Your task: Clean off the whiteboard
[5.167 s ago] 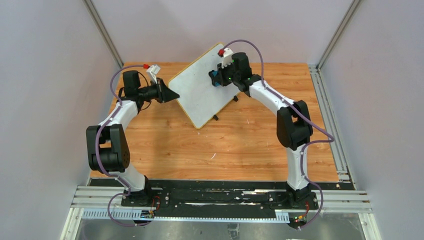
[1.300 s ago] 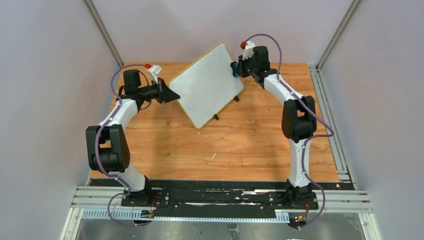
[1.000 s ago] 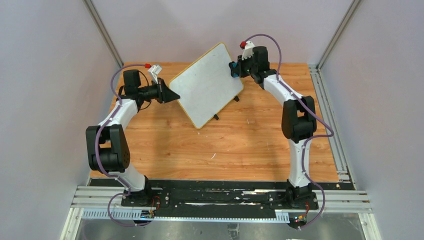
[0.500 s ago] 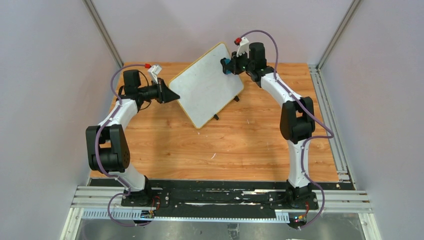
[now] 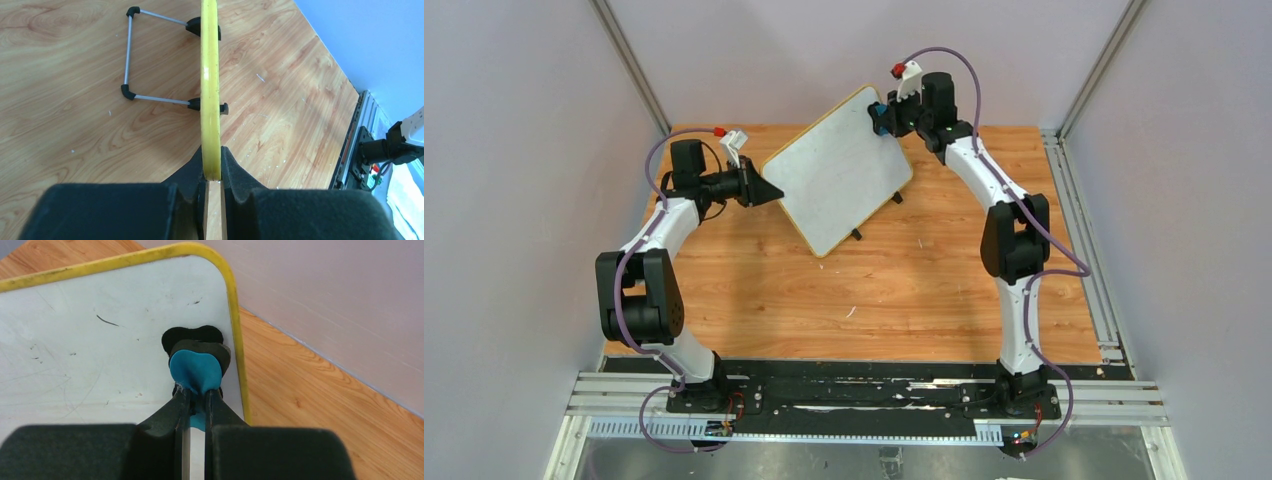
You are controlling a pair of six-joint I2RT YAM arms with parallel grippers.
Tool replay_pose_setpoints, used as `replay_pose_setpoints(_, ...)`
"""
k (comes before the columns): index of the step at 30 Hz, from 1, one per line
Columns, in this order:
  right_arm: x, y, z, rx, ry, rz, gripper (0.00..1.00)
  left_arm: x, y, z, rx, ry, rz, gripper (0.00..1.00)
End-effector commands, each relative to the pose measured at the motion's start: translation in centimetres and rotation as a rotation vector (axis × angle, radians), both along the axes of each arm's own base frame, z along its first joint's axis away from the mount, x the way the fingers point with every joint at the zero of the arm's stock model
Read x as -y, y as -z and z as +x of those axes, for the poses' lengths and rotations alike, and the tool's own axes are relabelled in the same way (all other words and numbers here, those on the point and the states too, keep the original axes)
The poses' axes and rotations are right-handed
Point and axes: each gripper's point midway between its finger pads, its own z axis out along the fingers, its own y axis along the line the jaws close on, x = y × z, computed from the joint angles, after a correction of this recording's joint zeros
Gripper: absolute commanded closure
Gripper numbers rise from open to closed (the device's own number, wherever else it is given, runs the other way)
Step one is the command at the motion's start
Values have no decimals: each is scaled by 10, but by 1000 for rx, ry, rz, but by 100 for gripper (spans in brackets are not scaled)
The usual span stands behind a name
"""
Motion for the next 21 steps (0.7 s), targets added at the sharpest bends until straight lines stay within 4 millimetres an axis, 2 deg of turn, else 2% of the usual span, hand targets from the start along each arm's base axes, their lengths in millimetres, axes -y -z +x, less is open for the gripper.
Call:
replay_pose_setpoints(1, 5, 24, 0, -40, 7, -22, 99, 0, 10, 2, 21, 10, 52, 100)
replay_pose_setpoints(7, 2, 49, -18, -88, -13, 0, 99, 0, 10, 2, 21, 8, 53, 100)
replay_pose_setpoints(16, -31, 46, -54, -73, -109, 10, 100, 0, 10, 3, 18, 7, 53, 100)
replay_pose_setpoints(18, -33, 45, -58, -69, -105, 3, 99, -1, 10, 2, 18, 6, 55, 100)
replay_pose_setpoints(21, -24, 36, -59, -60, -55, -9, 99, -1, 10, 2, 20, 6, 57, 100)
